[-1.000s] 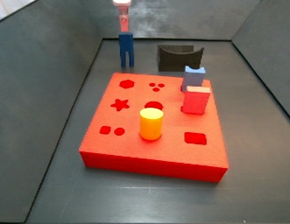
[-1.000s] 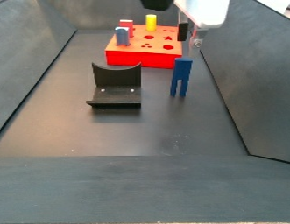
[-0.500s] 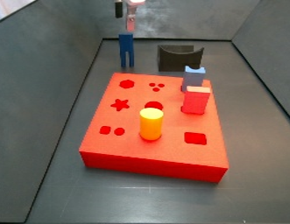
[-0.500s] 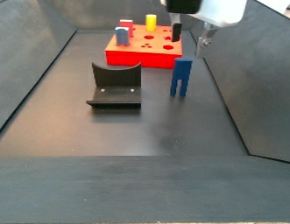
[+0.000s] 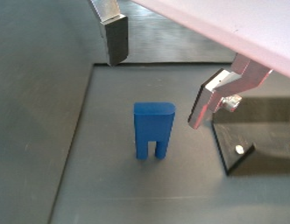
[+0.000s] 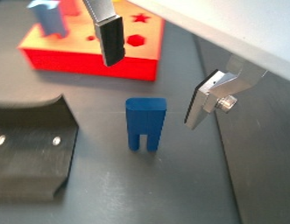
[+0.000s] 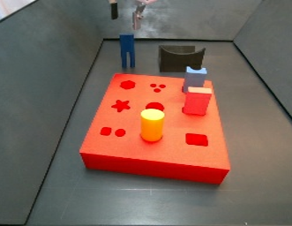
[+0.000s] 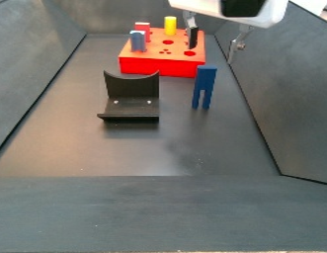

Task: Pick up the square-circle object. Move up. Rotate the square-circle object. Place the square-circle object on the fixture. Regrasp the square-circle object. Move to above the board. Insert the square-circle object.
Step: Rotate the square-circle object.

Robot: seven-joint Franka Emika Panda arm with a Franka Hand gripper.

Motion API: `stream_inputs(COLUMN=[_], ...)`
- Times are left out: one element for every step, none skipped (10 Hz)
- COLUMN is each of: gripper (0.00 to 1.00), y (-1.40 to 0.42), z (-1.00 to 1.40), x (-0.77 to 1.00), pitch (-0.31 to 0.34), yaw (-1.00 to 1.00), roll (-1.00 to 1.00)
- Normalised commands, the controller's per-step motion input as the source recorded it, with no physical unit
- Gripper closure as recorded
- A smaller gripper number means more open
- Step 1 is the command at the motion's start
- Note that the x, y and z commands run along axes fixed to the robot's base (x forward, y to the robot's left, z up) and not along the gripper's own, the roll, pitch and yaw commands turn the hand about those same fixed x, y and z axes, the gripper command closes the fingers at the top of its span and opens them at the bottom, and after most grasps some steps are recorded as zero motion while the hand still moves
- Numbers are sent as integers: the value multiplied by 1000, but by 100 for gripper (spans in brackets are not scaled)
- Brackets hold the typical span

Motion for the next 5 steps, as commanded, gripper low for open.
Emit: stream_inputs(gripper=[0, 0, 0, 0, 0], y=[-4, -4, -4, -4, -4], z=[-21, -21, -21, -21, -21], x=[38, 38, 38, 38, 38], pitch=[7, 7, 8, 9, 10], yaw=[1000, 1000, 1000, 1000, 1000], roll=[-53, -60, -65, -75, -81])
